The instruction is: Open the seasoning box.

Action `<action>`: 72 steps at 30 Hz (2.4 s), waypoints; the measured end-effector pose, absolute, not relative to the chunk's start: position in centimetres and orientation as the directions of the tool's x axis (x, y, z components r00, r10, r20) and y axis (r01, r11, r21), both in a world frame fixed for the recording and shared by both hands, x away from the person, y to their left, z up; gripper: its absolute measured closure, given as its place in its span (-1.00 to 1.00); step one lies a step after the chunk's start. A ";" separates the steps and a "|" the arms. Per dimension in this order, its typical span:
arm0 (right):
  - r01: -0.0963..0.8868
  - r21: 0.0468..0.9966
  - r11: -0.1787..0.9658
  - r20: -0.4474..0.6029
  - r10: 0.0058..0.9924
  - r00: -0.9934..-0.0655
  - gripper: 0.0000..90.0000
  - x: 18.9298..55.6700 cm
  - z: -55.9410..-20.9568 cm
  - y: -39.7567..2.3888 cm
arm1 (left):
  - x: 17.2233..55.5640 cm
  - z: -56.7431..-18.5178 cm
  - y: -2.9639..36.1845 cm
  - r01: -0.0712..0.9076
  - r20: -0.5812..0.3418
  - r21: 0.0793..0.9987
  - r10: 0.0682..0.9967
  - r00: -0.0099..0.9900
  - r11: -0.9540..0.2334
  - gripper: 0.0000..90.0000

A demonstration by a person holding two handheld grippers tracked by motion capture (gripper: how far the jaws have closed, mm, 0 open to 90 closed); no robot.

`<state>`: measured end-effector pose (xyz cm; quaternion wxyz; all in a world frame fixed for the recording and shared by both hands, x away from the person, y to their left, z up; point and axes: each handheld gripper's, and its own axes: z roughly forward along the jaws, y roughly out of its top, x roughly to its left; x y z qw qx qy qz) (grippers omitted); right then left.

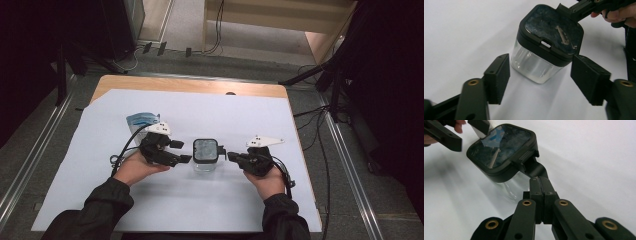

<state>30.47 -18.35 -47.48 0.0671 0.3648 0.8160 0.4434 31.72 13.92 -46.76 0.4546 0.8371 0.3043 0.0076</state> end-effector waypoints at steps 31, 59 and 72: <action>0.553 0.764 0.332 0.231 0.659 -0.715 1.00 31.4 -48.2 -18.1 | 32.9 -47.9 10.2 0.426 -0.197 0.754 0.446 0.873 -0.500 -0.69; 0.561 0.764 0.320 0.234 0.673 -0.702 1.00 31.2 -48.2 -18.1 | 32.9 -48.2 9.9 0.410 -0.187 0.767 0.440 0.878 -0.493 -0.65; 0.557 0.766 0.322 0.231 0.670 -0.705 1.00 31.3 -48.2 -18.1 | 32.6 -47.8 10.1 0.422 -0.191 0.765 0.454 0.870 -0.487 -0.64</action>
